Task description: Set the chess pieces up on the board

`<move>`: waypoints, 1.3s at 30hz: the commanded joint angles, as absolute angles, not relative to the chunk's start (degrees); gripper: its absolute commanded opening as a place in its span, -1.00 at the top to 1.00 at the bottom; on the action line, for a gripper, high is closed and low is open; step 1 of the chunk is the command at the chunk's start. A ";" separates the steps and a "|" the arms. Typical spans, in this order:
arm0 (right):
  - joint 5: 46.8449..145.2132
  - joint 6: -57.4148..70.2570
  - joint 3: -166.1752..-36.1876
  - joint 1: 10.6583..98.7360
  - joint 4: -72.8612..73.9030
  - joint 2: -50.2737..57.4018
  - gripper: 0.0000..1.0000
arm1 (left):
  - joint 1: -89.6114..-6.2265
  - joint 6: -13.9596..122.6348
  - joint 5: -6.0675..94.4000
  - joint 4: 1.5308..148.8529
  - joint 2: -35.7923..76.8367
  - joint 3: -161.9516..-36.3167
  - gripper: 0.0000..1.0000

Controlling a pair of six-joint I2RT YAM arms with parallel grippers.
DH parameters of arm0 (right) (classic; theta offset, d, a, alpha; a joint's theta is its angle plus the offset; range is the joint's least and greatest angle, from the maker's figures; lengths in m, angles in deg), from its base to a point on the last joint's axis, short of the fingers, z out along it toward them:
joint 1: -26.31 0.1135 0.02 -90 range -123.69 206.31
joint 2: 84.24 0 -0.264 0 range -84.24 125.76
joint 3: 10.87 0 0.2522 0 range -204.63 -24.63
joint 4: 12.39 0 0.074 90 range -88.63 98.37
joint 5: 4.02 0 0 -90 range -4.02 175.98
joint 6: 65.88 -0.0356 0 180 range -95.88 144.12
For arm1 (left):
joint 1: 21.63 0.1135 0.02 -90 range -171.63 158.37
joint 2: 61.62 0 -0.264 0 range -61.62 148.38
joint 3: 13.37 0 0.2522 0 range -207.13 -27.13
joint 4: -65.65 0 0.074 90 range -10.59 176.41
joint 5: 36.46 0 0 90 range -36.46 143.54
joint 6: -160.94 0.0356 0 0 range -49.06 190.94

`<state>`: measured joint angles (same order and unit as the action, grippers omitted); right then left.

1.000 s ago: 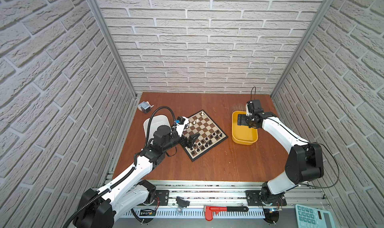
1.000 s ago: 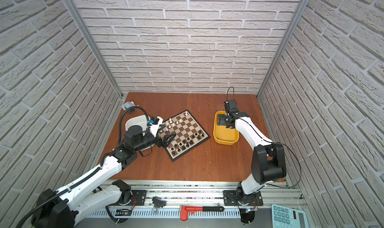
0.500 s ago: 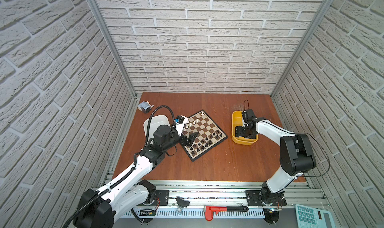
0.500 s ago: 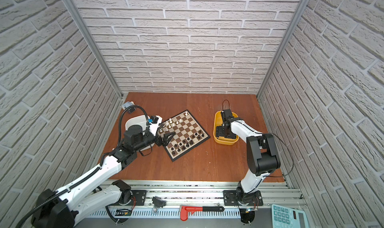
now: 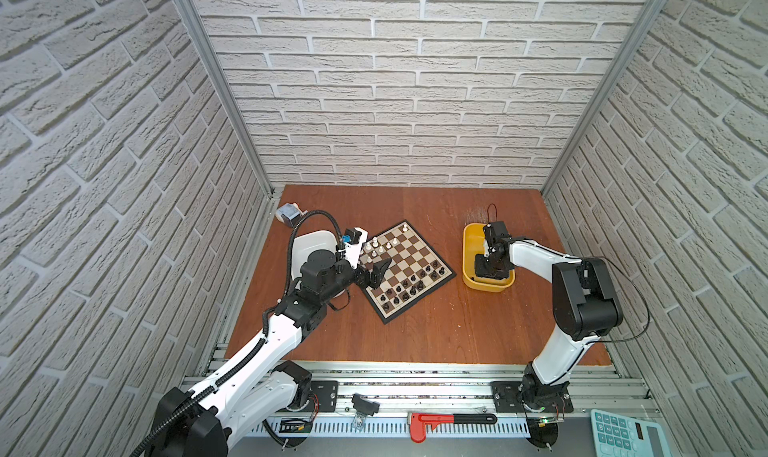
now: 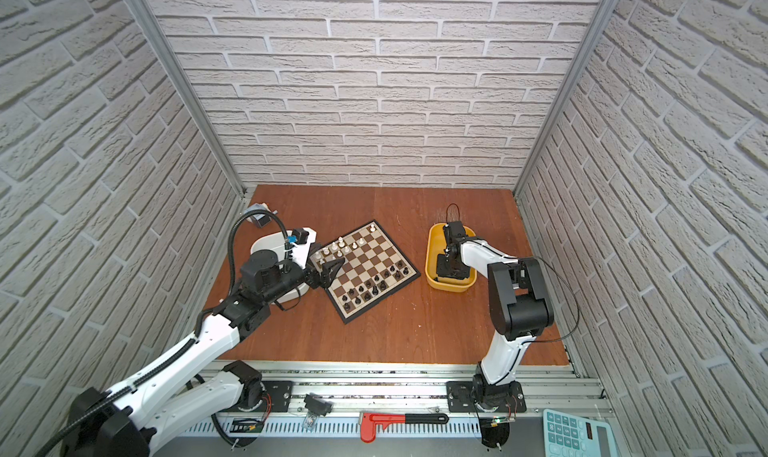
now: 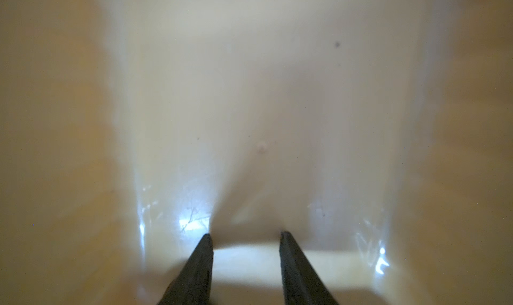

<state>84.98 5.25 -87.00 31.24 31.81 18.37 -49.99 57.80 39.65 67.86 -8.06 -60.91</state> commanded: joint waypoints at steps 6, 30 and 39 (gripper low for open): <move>90.99 4.78 -90.10 29.76 24.49 20.54 0.87 | -49.58 57.26 40.83 65.79 -7.86 -61.39 -0.97; 93.10 -5.88 -74.30 14.72 33.13 -7.01 -0.18 | -49.53 56.26 41.87 68.12 -7.03 -59.44 -0.97; 91.27 -6.64 -70.98 14.63 31.26 -4.61 0.13 | -49.57 56.02 41.50 67.19 -8.47 -59.04 -0.97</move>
